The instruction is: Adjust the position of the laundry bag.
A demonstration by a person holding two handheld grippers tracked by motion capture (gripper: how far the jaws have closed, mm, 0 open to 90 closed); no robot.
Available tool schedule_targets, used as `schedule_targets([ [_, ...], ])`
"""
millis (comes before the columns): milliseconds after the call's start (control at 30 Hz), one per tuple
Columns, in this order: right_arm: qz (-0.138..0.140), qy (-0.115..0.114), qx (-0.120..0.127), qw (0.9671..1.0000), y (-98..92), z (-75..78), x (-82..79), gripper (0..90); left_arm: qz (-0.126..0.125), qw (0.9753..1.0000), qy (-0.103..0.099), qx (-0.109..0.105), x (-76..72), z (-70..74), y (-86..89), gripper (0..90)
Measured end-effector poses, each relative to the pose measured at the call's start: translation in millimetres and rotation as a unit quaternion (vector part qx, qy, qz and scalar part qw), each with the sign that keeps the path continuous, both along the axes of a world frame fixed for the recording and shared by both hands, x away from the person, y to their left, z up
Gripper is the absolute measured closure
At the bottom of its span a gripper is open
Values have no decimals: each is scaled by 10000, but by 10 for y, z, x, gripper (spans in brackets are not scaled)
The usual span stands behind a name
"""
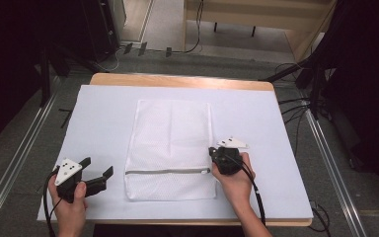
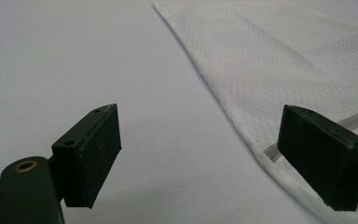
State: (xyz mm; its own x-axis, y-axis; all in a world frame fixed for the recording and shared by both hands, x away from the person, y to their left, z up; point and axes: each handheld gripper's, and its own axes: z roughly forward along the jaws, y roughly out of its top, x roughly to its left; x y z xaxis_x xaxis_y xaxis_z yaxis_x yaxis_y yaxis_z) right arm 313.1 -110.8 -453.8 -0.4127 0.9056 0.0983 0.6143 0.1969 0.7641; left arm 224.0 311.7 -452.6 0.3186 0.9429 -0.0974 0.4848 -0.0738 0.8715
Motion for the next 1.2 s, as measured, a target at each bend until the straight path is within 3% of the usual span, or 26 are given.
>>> schedule_targets([
  [333, -223, 40, 5, 9997, -418, -67, -88, 900, -6, 10000, 18, -44, -12, 1, -11, 132],
  [633, -174, 51, 59, 9998, -517, -132, -210, 900, -19, 9999, 28, -100, -17, 3, -11, 132],
  [800, -121, -102, 286, 9995, -620, -103, -263, 676, -17, 10000, -21, 36, -31, 11, -61, 132],
  [900, -168, -201, 281, 9993, -708, -48, -353, 579, -71, 10000, -32, 31, -39, 16, -88, 132],
  [1067, -156, -330, 357, 9987, -885, -51, -594, 464, -127, 9999, -69, 85, -53, 29, -138, 132],
  [1200, -242, -331, 484, 9980, -1020, -114, -830, 444, -162, 9998, -60, 84, -59, 37, -205, 132],
])
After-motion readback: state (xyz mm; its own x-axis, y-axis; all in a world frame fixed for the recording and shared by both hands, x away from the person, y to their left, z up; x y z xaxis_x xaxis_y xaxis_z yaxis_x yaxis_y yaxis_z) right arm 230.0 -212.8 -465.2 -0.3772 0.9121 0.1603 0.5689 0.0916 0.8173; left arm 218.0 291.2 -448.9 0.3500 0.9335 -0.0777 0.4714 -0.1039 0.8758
